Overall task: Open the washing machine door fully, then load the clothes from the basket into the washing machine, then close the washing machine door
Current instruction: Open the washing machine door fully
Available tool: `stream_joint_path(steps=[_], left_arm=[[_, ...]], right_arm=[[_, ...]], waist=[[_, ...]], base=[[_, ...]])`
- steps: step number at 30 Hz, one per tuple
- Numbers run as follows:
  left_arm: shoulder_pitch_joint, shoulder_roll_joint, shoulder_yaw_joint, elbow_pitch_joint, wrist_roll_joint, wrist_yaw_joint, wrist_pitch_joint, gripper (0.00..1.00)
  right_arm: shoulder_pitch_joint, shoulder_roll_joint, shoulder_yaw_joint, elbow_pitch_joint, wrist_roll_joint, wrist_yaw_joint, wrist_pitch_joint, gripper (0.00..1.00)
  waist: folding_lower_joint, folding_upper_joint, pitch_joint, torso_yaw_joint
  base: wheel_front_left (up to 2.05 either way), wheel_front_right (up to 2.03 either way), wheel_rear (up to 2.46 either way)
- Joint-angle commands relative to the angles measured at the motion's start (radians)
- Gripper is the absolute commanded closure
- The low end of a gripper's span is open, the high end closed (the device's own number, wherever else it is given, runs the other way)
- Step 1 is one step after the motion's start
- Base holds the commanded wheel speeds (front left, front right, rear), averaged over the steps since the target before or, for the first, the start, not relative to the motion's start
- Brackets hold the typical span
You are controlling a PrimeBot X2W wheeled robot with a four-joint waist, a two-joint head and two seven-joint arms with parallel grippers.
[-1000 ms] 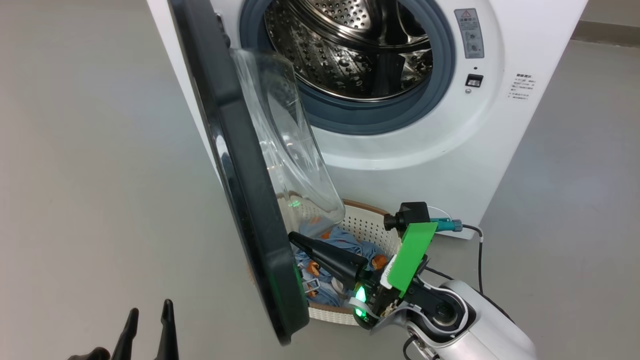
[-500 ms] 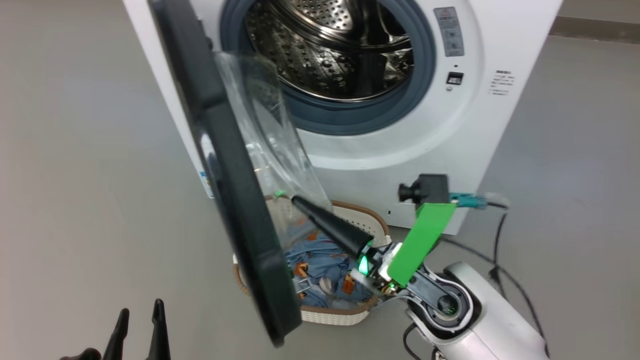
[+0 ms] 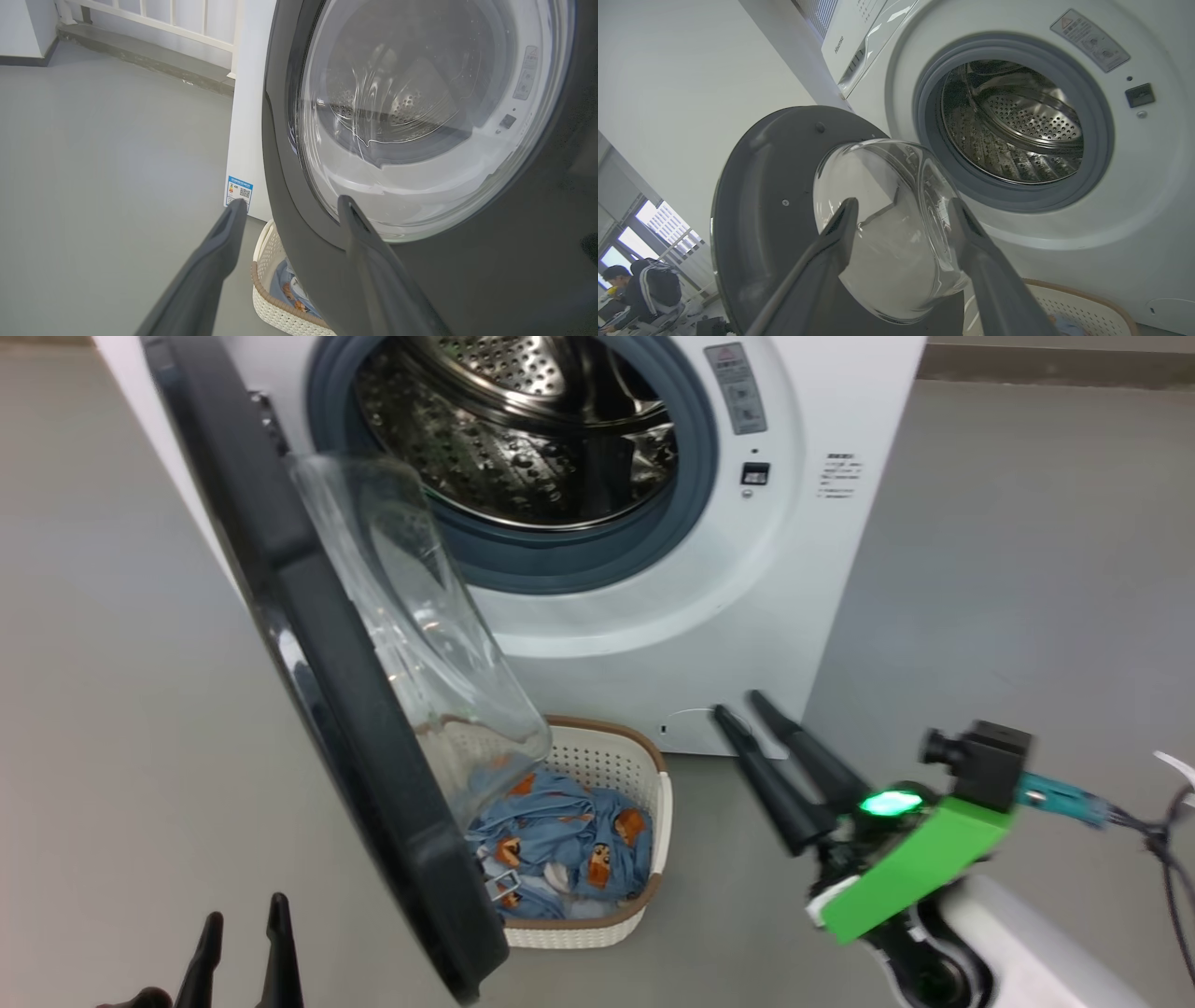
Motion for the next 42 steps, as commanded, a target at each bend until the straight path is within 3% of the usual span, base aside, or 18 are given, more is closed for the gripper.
stream_joint_path(steps=[1,5,10,22,31,42], left_arm=[[-0.013,0.018,0.037,-0.021,0.011,0.004,-0.012,0.00],[-0.009,0.018,0.047,-0.021,0.016,0.005,-0.012,0.00],[0.008,0.018,0.054,-0.021,0.020,0.005,-0.012,0.00],[0.041,0.018,0.063,-0.019,0.016,0.004,-0.012,0.00],[0.050,0.018,0.069,-0.018,0.013,0.004,-0.012,0.00],[0.057,0.018,0.062,-0.015,0.002,0.010,-0.012,0.00]], right_arm=[[0.017,0.001,-0.013,-0.020,-0.031,-0.001,-0.011,0.00],[0.104,0.040,-0.189,-0.039,-0.199,-0.001,-0.012,0.00],[0.224,0.085,-0.338,-0.065,-0.354,-0.001,-0.012,0.00],[0.407,0.160,-0.586,-0.056,-0.621,-0.001,-0.012,0.00],[0.465,0.174,-0.660,-0.039,-0.767,-0.001,-0.012,0.00],[0.498,0.191,-0.708,0.023,-0.835,-0.001,-0.012,0.00]], waist=[[0.0000,0.0000,-0.003,-0.019],[0.0000,0.0000,-0.008,-0.041],[0.0000,0.0000,-0.023,-0.061],[0.0000,0.0000,-0.055,-0.082],[0.0000,0.0000,-0.060,-0.092],[0.0000,0.0000,-0.063,-0.088]], base=[[0.00,0.00,0.00],[0.00,0.00,0.00],[0.00,0.00,0.00],[0.00,0.00,0.00],[0.00,0.00,0.00],[0.00,0.00,0.00]])
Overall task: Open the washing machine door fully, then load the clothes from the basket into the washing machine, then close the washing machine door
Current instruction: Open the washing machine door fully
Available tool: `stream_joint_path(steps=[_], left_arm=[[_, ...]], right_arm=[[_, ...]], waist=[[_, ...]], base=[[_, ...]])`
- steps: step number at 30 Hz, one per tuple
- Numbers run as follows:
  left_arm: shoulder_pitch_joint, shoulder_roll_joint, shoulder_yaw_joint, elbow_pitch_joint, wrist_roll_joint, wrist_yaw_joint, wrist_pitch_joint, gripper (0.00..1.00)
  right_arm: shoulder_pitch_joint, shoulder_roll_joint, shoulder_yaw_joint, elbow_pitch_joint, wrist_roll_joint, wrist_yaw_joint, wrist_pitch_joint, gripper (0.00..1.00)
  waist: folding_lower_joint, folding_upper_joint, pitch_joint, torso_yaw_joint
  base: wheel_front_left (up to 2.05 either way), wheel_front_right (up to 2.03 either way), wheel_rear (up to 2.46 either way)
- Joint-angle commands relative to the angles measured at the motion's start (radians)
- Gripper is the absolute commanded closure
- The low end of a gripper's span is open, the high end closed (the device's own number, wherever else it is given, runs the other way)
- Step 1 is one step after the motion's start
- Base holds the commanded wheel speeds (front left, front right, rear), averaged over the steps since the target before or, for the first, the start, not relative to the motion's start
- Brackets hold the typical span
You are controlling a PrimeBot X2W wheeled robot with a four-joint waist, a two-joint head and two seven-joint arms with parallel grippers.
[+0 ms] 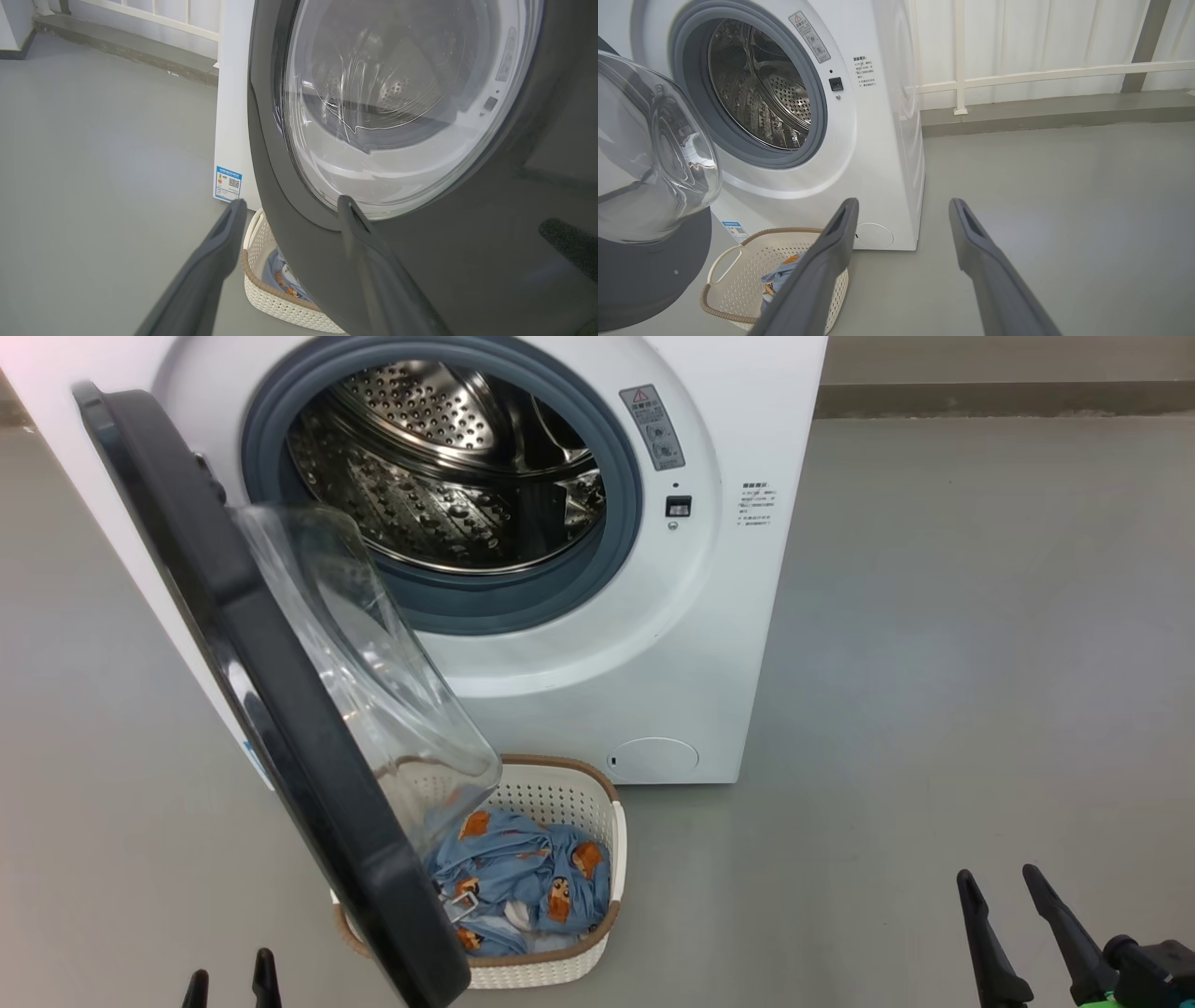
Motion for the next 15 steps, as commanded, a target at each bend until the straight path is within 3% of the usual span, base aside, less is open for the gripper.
stream_joint_path(steps=[1,15], left_arm=[[-0.020,0.017,0.030,-0.018,-0.005,0.009,-0.012,0.00],[-0.019,0.017,0.035,-0.020,0.005,0.010,-0.012,0.00]], right_arm=[[-0.006,-0.014,0.013,-0.017,-0.018,-0.001,-0.012,0.00],[-0.012,-0.004,-0.016,0.003,-0.037,-0.001,-0.012,0.00]], waist=[[0.0000,0.0000,0.000,0.001],[0.0000,0.0000,0.003,0.007]], base=[[0.00,0.00,0.00],[0.00,0.00,0.00]])
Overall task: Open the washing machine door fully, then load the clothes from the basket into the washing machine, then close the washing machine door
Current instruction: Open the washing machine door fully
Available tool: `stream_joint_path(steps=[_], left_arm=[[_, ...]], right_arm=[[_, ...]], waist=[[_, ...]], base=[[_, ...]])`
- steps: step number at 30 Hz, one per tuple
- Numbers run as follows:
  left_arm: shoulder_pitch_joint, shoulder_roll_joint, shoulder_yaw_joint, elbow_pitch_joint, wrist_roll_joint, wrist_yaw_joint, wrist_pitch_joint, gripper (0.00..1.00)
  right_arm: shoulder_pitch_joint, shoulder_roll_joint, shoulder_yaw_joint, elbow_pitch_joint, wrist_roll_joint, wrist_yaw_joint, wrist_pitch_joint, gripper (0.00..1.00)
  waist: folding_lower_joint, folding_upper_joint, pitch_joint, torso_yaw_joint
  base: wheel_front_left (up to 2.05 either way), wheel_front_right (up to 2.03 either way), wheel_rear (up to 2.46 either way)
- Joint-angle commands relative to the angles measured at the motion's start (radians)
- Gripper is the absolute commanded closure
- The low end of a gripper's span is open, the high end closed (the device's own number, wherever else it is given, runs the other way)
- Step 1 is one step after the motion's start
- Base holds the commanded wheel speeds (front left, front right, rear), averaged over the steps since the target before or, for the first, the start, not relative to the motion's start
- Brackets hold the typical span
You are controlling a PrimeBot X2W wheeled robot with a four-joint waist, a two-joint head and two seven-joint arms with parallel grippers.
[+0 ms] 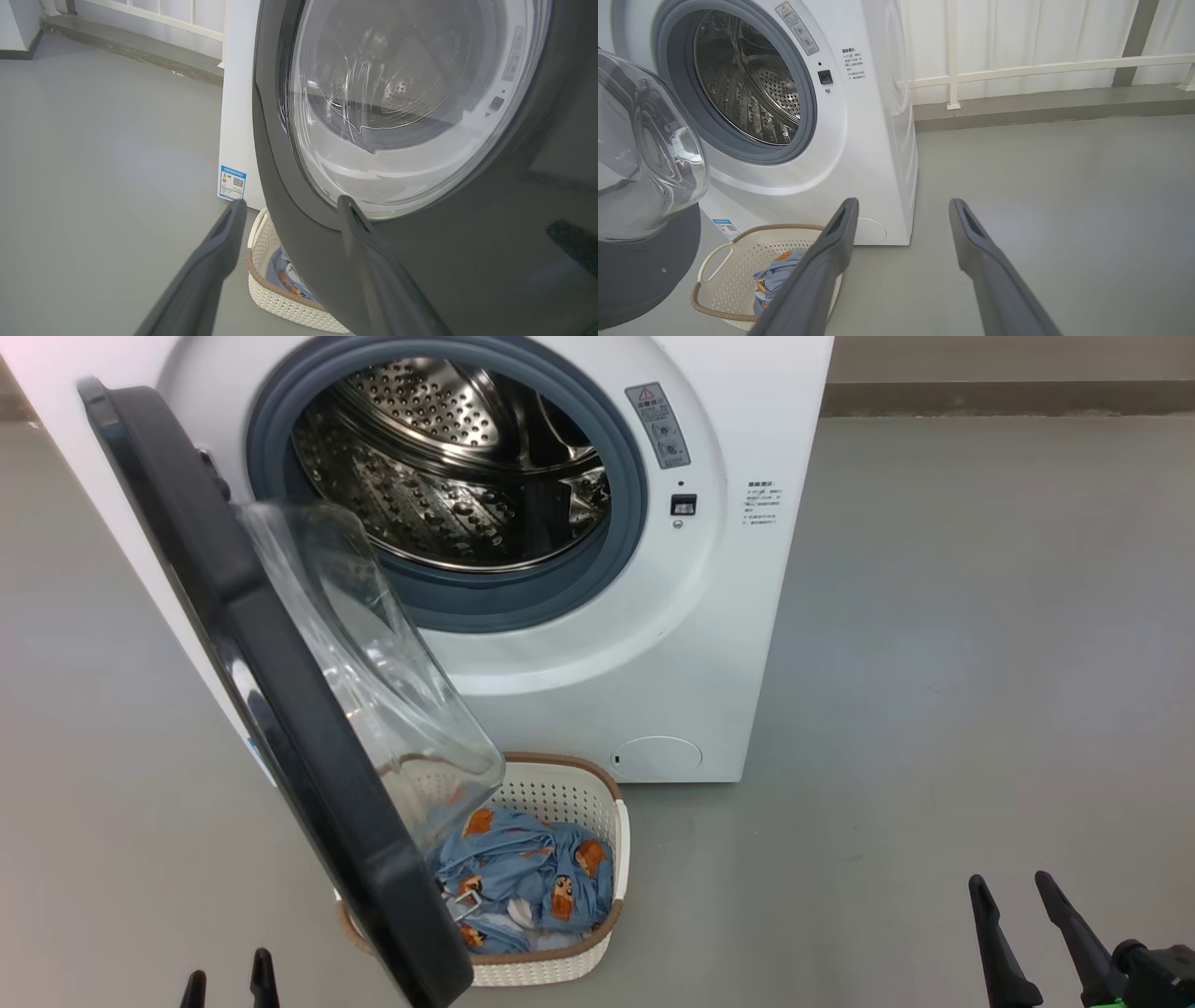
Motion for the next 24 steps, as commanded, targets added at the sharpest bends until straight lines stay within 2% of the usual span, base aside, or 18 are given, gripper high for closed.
stream_joint_path(steps=[1,20,21,22,24], left_arm=[[-0.020,0.017,0.035,-0.021,0.006,0.003,-0.012,0.00],[-0.020,0.017,0.050,-0.034,0.044,0.000,-0.012,0.00],[-0.021,0.017,0.051,-0.033,0.046,0.001,-0.012,0.16],[-0.021,0.017,0.054,-0.031,0.049,0.005,-0.012,0.53],[-0.023,0.017,0.059,-0.034,0.055,0.014,-0.012,1.00]], right_arm=[[-0.013,-0.011,0.015,-0.018,-0.011,-0.001,-0.012,0.00],[-0.023,-0.002,0.012,-0.009,-0.017,-0.001,-0.012,0.00],[-0.024,-0.002,0.011,-0.008,-0.018,-0.001,-0.012,0.00],[-0.025,-0.001,0.009,-0.007,-0.019,-0.001,-0.012,0.00],[-0.025,0.000,0.008,-0.006,-0.021,-0.001,-0.012,0.00]], waist=[[0.0000,0.0000,0.000,0.001],[0.0000,0.0000,0.003,0.004],[0.0000,0.0000,0.003,0.004],[0.0000,0.0000,0.002,0.004],[0.0000,0.0000,0.000,0.005]], base=[[0.00,0.00,0.00],[0.00,0.00,0.00],[0.00,0.00,0.00],[0.00,0.00,0.00],[0.00,0.00,0.00]])
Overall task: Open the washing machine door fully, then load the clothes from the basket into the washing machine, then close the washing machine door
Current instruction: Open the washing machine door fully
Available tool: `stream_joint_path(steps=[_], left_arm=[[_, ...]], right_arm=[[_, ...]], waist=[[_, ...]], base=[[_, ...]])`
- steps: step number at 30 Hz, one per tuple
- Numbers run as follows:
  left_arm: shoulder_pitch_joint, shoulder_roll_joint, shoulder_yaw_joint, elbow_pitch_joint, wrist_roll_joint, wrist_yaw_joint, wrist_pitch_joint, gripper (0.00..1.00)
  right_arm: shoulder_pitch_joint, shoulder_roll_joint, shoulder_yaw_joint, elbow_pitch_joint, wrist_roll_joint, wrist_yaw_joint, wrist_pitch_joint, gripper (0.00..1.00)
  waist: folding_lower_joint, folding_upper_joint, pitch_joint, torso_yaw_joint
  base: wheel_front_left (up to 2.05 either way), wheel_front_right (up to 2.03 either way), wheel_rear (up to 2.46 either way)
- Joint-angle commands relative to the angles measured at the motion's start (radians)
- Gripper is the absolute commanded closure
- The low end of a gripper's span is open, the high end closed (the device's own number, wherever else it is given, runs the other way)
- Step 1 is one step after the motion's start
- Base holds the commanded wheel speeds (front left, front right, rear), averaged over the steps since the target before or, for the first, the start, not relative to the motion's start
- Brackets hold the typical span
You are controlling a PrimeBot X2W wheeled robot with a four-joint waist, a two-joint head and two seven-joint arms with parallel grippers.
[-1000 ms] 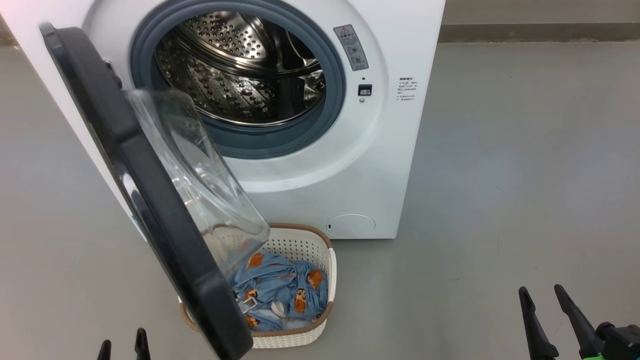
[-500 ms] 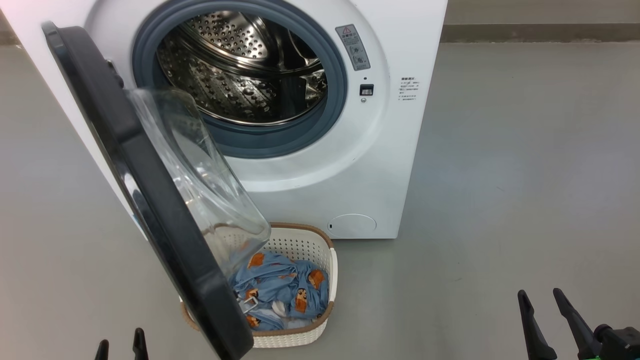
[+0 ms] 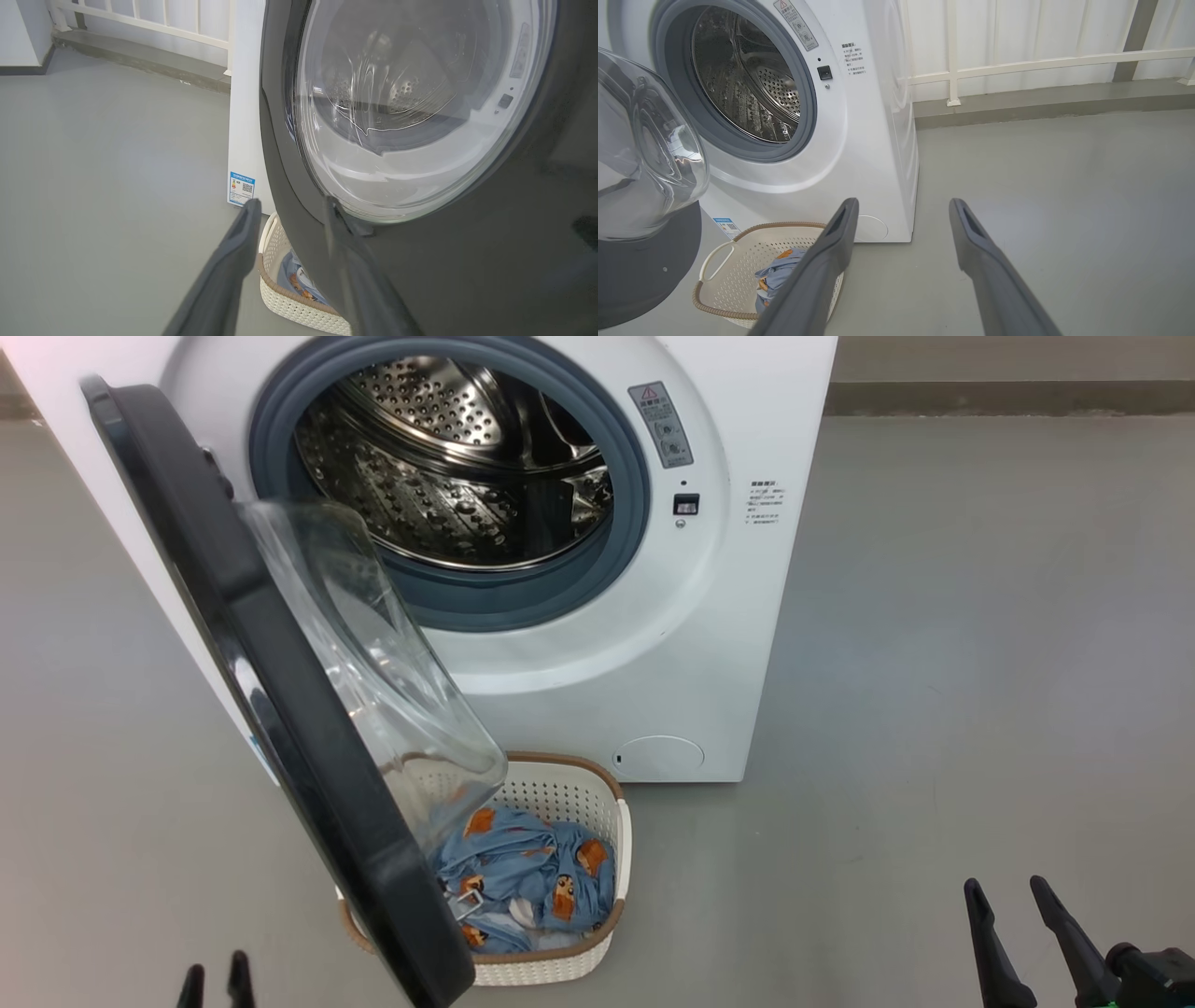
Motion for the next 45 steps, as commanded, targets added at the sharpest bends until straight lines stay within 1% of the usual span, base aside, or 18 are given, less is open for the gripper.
stream_joint_path(steps=[1,11,15,20,22,26,29,32,36,39,42,45], left_arm=[[-0.023,0.017,0.038,-0.027,0.012,0.015,-0.012,1.00],[-0.019,0.017,0.053,-0.055,0.017,0.037,-0.012,1.00],[-0.019,0.017,0.090,-0.092,0.000,0.068,-0.012,1.00],[-0.037,0.017,0.148,-0.202,-0.019,0.115,-0.012,1.00],[-0.044,0.017,0.160,-0.252,-0.015,0.127,-0.012,1.00],[-0.042,0.017,0.130,-0.389,0.002,0.182,-0.012,1.00],[-0.047,0.017,0.109,-0.501,0.013,0.205,-0.012,1.00],[-0.052,0.017,0.059,-0.613,0.032,0.208,-0.012,1.00],[-0.054,0.017,-0.050,-0.736,0.072,0.193,-0.012,1.00],[-0.058,0.017,-0.148,-0.815,0.107,0.162,-0.012,1.00],[-0.066,0.017,-0.267,-0.885,0.118,0.127,-0.001,1.00],[-0.066,0.017,-0.368,-0.920,0.092,0.117,0.038,1.00]], right_arm=[[-0.024,-0.015,0.012,-0.017,-0.014,-0.001,-0.012,0.00],[-0.019,-0.011,0.006,-0.005,-0.022,-0.001,-0.012,0.00],[-0.019,-0.012,0.007,-0.005,-0.022,-0.001,-0.012,0.00],[-0.014,-0.013,0.005,0.001,-0.022,-0.001,-0.012,0.00],[-0.012,-0.013,0.003,0.005,-0.024,-0.001,-0.012,0.00],[-0.005,-0.012,-0.006,0.010,-0.026,-0.001,-0.012,0.00],[-0.003,-0.009,-0.011,0.012,-0.026,-0.001,-0.012,0.00],[-0.003,-0.005,-0.014,0.014,-0.024,-0.001,-0.012,0.00],[-0.001,-0.002,-0.013,0.015,-0.023,-0.001,-0.012,0.00],[0.004,0.000,-0.013,0.017,-0.021,-0.001,-0.012,0.00],[0.016,-0.001,-0.011,0.031,-0.022,-0.001,-0.012,0.00],[0.022,0.002,-0.015,0.039,-0.023,-0.001,-0.012,0.00]], waist=[[0.0000,0.0000,-0.002,0.001],[0.0000,0.0000,-0.013,0.016],[0.0000,0.0000,-0.015,0.022],[0.0000,0.0000,-0.015,0.036],[0.0000,0.0000,-0.013,0.044],[0.0000,0.0000,-0.014,0.059],[0.0000,0.0000,-0.013,0.069],[0.0000,0.0000,-0.012,0.079],[0.0000,0.0000,-0.014,0.090],[0.0000,0.0000,-0.018,0.099],[0.0000,0.0000,-0.022,0.112],[0.0000,0.0000,-0.022,0.121]], base=[[0.00,0.00,0.00],[0.00,0.00,0.00],[0.00,0.00,0.00],[0.00,0.00,0.00],[0.00,0.00,0.00],[0.00,0.00,0.00],[0.00,0.00,0.00],[0.00,0.00,0.00],[0.00,0.00,0.00],[0.00,0.00,0.00],[0.00,0.00,0.00],[0.00,0.00,0.00]])
